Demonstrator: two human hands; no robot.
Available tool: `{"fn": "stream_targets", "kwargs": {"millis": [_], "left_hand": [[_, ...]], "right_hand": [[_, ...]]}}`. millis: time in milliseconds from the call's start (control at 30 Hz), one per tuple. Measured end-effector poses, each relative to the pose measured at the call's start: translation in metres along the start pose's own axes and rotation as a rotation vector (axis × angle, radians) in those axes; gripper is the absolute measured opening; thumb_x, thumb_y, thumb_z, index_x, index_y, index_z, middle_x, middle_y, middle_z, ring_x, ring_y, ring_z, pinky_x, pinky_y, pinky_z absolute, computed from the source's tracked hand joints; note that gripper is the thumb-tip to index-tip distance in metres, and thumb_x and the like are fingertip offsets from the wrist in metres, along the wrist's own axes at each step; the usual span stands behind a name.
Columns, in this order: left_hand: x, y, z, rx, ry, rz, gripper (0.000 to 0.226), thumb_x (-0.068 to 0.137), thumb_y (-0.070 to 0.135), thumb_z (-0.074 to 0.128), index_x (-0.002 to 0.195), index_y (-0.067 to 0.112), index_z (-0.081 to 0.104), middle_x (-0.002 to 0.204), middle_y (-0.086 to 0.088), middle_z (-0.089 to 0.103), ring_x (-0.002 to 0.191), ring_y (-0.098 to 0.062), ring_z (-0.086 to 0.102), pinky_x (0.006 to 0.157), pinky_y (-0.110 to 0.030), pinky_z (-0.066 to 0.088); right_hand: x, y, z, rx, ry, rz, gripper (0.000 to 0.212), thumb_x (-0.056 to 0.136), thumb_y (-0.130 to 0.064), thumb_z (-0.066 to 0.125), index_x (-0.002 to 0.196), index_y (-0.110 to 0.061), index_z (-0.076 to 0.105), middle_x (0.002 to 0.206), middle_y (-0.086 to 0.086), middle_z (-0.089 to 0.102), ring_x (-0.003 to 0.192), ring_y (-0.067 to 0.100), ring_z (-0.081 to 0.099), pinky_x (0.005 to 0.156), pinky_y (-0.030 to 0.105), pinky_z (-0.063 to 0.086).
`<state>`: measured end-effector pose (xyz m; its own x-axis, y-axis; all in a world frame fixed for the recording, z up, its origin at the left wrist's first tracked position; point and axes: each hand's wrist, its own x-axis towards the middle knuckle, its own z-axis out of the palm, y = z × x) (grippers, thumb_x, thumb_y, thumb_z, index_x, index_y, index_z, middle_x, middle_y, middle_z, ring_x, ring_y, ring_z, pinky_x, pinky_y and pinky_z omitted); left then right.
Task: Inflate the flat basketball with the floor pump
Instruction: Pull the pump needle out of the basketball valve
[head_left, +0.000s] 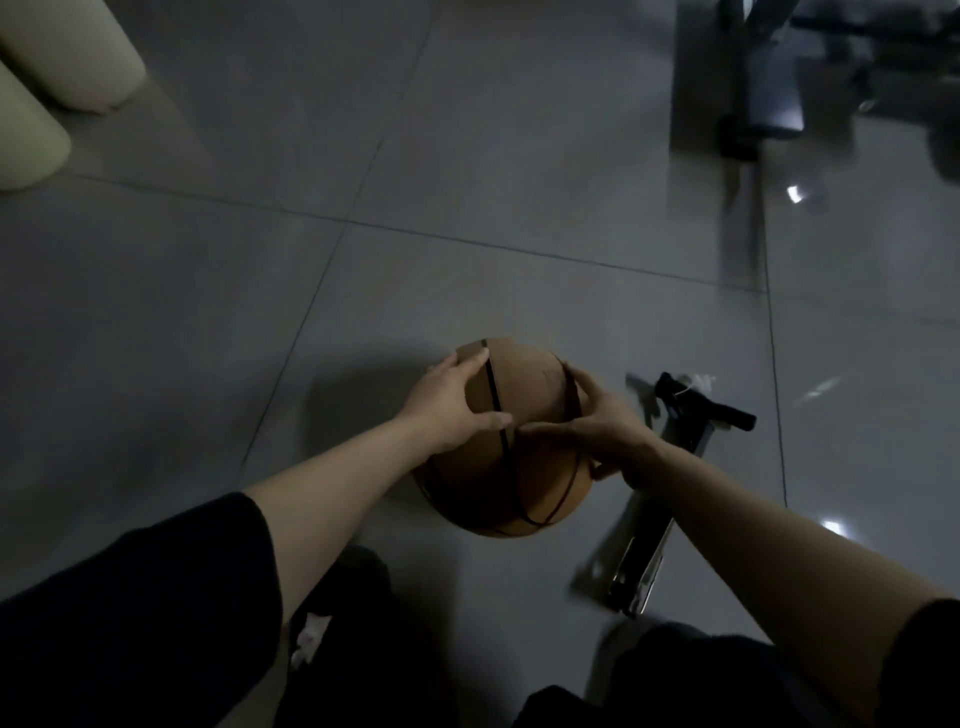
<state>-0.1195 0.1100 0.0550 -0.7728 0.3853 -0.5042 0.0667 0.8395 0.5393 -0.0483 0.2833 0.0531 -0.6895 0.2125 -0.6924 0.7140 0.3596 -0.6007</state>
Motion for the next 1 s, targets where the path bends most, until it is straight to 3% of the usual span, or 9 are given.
{"fn": "stream_targets", "kwargs": {"millis": [67,233,333,400,500,667,800,1000], "left_hand": [[0.008,0.002,-0.005,0.018,-0.038,0.012,0.085,0.079,0.043,0.068,0.147,0.034,0.018,0.157,-0.004,0.008,0.143,-0.026,0.009,0.113,-0.036,0.017],[0.009,0.013,-0.009,0.031,-0.084,-0.029,0.085,0.081,0.043,0.066,0.148,0.032,0.015,0.157,-0.007,0.003,0.143,-0.03,0.005,0.114,-0.041,0.014],[0.004,0.015,-0.012,-0.001,-0.071,-0.113,0.082,0.085,0.039,0.064,0.148,0.031,0.013,0.157,-0.008,-0.001,0.143,-0.032,0.005,0.116,-0.044,0.014],[-0.001,0.015,-0.014,-0.029,-0.058,-0.158,0.077,0.088,0.035,0.061,0.148,0.031,0.013,0.157,-0.008,-0.003,0.143,-0.031,0.004,0.116,-0.043,0.014],[-0.008,0.01,-0.023,-0.082,-0.044,-0.225,0.074,0.09,0.029,0.059,0.148,0.033,0.013,0.157,-0.007,-0.005,0.144,-0.03,0.003,0.116,-0.042,0.014],[-0.014,-0.003,-0.031,-0.112,-0.088,-0.277,0.075,0.091,0.025,0.057,0.148,0.034,0.009,0.157,-0.009,0.0,0.143,-0.029,0.006,0.114,-0.04,0.014],[-0.012,-0.005,-0.033,-0.143,-0.079,-0.303,0.073,0.092,0.025,0.055,0.148,0.034,0.009,0.157,-0.009,0.002,0.143,-0.031,0.008,0.115,-0.042,0.016],[-0.014,0.002,-0.042,-0.175,-0.113,-0.371,0.068,0.094,0.027,0.052,0.148,0.032,0.012,0.157,-0.007,0.004,0.142,-0.031,0.011,0.114,-0.039,0.017]], "right_hand": [[0.002,-0.001,0.0,0.01,0.014,0.005,0.103,0.065,-0.045,0.082,0.147,-0.043,0.02,0.143,0.006,0.039,0.093,0.022,0.051,0.058,0.039,0.059],[-0.005,-0.008,0.0,0.039,0.041,0.065,0.105,0.065,-0.046,0.083,0.147,-0.042,0.017,0.141,0.007,0.04,0.067,0.011,0.051,0.062,0.046,0.06],[-0.009,-0.016,0.008,0.072,0.068,0.084,0.109,0.062,-0.05,0.083,0.147,-0.044,0.014,0.143,0.006,0.038,0.084,0.021,0.058,0.053,0.037,0.058],[-0.01,-0.023,0.02,0.051,0.097,0.105,0.114,0.057,-0.058,0.082,0.146,-0.047,0.011,0.145,0.01,0.035,0.111,0.035,0.054,0.071,0.045,0.059],[-0.007,-0.035,0.038,0.008,0.122,0.167,0.114,0.061,-0.06,0.079,0.149,-0.041,0.009,0.149,0.018,0.026,0.128,0.04,0.042,0.099,0.051,0.046],[-0.011,-0.049,0.048,-0.169,0.127,0.193,0.103,0.071,-0.057,0.074,0.149,-0.04,0.009,0.148,0.019,0.023,0.132,0.042,0.034,0.101,0.049,0.04],[-0.009,-0.055,0.048,-0.169,0.131,0.184,0.101,0.072,-0.054,0.075,0.149,-0.041,0.011,0.149,0.018,0.022,0.134,0.043,0.029,0.104,0.05,0.037],[-0.009,-0.065,0.046,-0.231,0.083,0.231,0.105,0.072,-0.058,0.073,0.15,-0.04,0.005,0.147,0.021,0.025,0.132,0.042,0.034,0.104,0.05,0.039]]}}
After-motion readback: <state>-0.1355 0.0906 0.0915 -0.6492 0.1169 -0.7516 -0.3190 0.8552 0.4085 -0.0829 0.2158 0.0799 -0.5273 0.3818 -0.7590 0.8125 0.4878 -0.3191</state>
